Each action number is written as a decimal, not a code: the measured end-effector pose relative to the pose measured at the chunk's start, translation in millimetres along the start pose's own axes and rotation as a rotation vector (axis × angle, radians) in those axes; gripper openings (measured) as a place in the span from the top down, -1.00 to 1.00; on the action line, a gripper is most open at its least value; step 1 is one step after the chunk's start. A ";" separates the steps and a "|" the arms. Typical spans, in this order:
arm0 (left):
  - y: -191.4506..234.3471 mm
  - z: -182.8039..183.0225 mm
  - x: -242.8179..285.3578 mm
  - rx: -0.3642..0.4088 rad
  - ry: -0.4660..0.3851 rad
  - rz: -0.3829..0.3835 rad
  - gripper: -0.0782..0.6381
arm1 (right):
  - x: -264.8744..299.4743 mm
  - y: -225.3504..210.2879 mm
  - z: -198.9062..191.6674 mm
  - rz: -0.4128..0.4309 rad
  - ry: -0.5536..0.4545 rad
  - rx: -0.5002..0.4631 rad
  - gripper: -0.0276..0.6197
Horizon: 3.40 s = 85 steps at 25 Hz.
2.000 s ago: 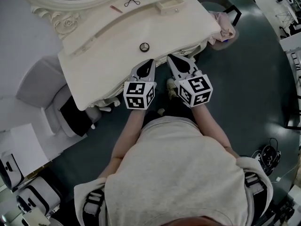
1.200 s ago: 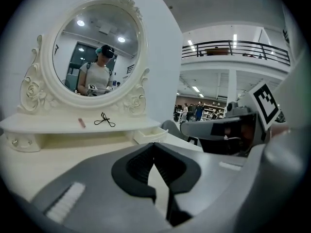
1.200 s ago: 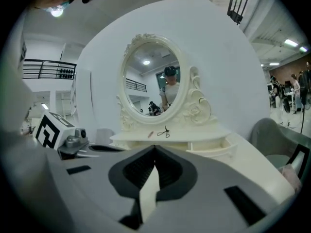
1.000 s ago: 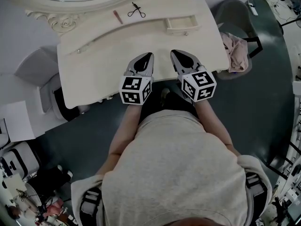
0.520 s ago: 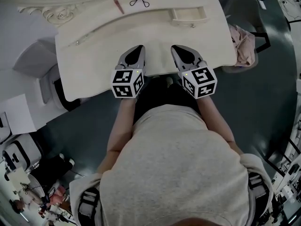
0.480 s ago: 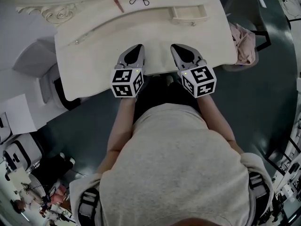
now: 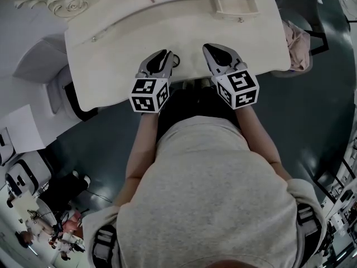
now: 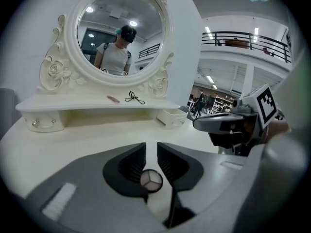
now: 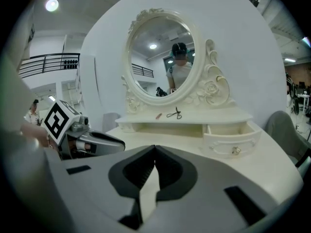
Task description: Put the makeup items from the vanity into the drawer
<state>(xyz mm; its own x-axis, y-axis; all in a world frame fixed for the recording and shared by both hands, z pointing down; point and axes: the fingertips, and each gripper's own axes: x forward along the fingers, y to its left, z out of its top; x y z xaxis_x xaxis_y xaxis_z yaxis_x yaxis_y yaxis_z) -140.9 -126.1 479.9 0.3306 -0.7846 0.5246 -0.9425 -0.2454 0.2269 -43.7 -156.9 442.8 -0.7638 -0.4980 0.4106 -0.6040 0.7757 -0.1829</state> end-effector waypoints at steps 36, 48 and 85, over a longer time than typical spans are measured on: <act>1.7 -75.4 35.9 0.126 0.271 -0.039 0.17 | 2.8 -5.9 -45.7 -0.031 0.091 0.091 0.89; 5.3 -16.1 34.8 0.178 0.139 -0.069 0.17 | -2.1 -15.4 -19.3 -0.109 0.004 0.111 0.89; -96.8 105.1 141.5 0.343 0.035 -0.272 0.17 | -42.2 -138.2 36.9 -0.225 -0.144 0.114 0.89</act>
<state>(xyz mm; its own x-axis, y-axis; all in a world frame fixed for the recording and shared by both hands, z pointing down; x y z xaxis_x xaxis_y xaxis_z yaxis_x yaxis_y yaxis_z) -8.0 -273.2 446.0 0.5648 -0.6467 0.5126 -0.7808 -0.6199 0.0782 63.6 -257.4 417.7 -0.6275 -0.7084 0.3231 -0.7772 0.5951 -0.2046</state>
